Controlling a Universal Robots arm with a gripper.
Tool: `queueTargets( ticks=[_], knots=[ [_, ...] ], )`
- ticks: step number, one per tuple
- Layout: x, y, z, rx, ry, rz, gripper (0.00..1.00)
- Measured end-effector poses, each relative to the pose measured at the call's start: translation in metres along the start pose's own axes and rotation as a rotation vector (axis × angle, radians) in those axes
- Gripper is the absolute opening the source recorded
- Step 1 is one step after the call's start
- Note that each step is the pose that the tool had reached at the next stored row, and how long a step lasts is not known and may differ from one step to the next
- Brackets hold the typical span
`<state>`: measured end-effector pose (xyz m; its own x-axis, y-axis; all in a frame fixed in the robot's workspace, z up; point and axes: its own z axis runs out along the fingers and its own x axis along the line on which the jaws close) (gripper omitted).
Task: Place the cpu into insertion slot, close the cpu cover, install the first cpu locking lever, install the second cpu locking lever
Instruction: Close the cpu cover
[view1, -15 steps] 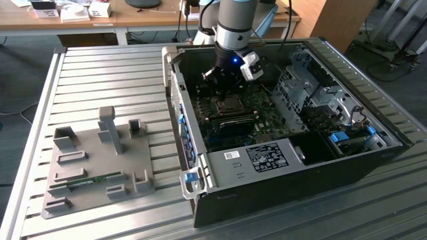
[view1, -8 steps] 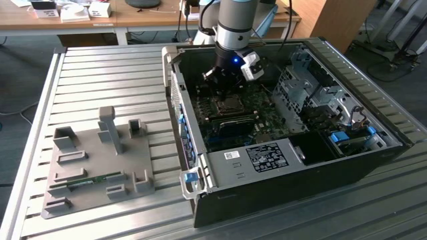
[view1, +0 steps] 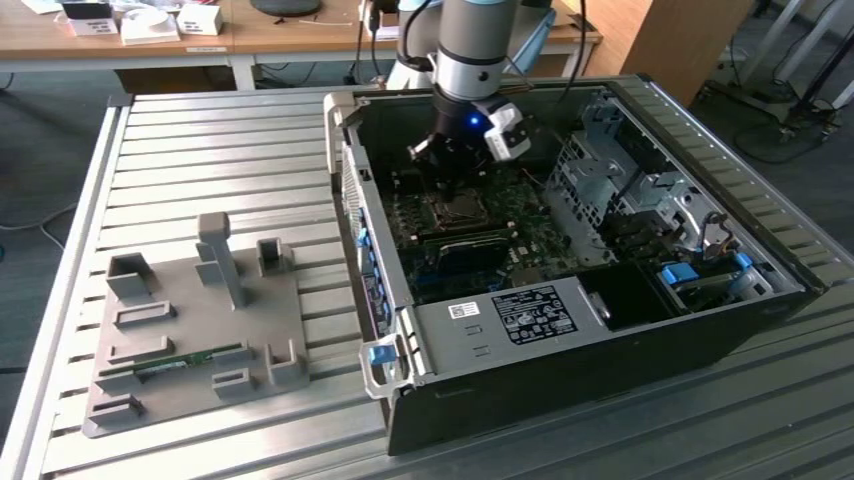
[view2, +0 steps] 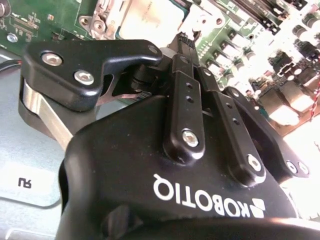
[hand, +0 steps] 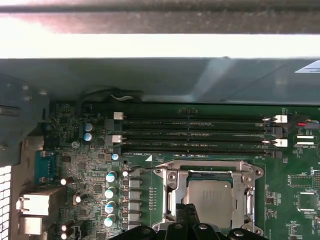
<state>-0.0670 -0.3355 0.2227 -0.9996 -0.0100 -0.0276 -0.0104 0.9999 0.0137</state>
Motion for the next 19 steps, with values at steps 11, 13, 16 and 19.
queueTargets(
  ticks=[11, 13, 16, 19],
  knots=[
    [-0.0161, -0.0001, 0.0008, 0.0001, -0.0001, 0.005, 0.11],
    [-0.0198, -0.0001, 0.0009, 0.0002, -0.0001, 0.006, 0.11],
    [-0.0243, -0.0002, 0.001, 0.0003, -0.0002, 0.007, 0.11],
    [-0.025, -0.0001, 0.001, 0.0004, -0.0001, 0.007, 0.11]
  ],
)
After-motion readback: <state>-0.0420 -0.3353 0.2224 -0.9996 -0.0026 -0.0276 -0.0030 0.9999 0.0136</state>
